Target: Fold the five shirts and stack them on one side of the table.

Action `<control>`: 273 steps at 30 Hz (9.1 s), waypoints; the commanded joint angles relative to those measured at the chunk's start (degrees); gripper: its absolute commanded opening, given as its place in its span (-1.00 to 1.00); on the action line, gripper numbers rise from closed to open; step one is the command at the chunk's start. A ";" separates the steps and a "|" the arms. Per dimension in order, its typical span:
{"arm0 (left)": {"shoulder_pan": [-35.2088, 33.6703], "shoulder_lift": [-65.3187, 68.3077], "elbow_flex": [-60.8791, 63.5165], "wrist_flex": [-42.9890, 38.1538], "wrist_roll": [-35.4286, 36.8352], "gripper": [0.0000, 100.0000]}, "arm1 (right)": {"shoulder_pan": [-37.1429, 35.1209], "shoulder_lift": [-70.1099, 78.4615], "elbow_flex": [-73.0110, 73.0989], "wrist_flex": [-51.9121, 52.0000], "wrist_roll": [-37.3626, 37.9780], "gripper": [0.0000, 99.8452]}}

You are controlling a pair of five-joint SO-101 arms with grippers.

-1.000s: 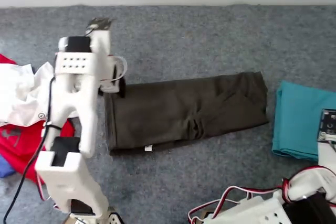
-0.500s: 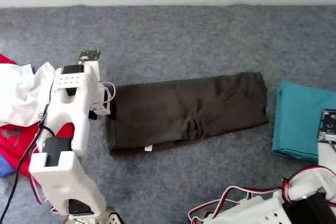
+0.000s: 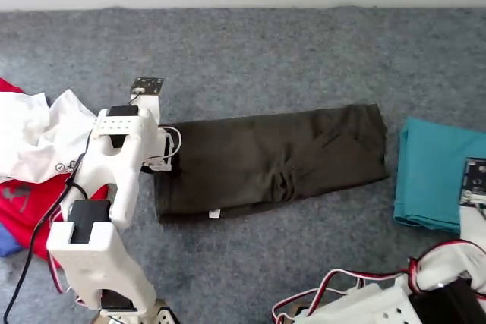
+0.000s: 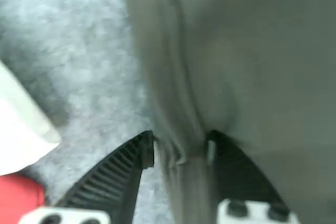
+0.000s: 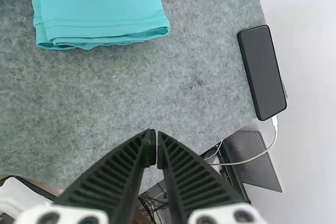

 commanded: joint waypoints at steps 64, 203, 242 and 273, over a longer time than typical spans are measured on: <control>39.47 2.11 -42.24 0.62 1.76 -0.97 | 2.77 -0.57 0.00 1.89 0.44 -0.97; 56.53 50.64 -99.12 29.98 -7.91 -0.97 | 2.59 -0.66 2.64 1.54 0.35 -0.97; -8.70 -27.16 -46.20 33.05 -8.79 -0.97 | -59.74 42.77 2.29 -25.89 -26.29 -0.97; -24.44 -30.59 -35.91 30.24 -13.01 -0.97 | -54.20 90.33 -35.78 -33.89 -26.02 -0.98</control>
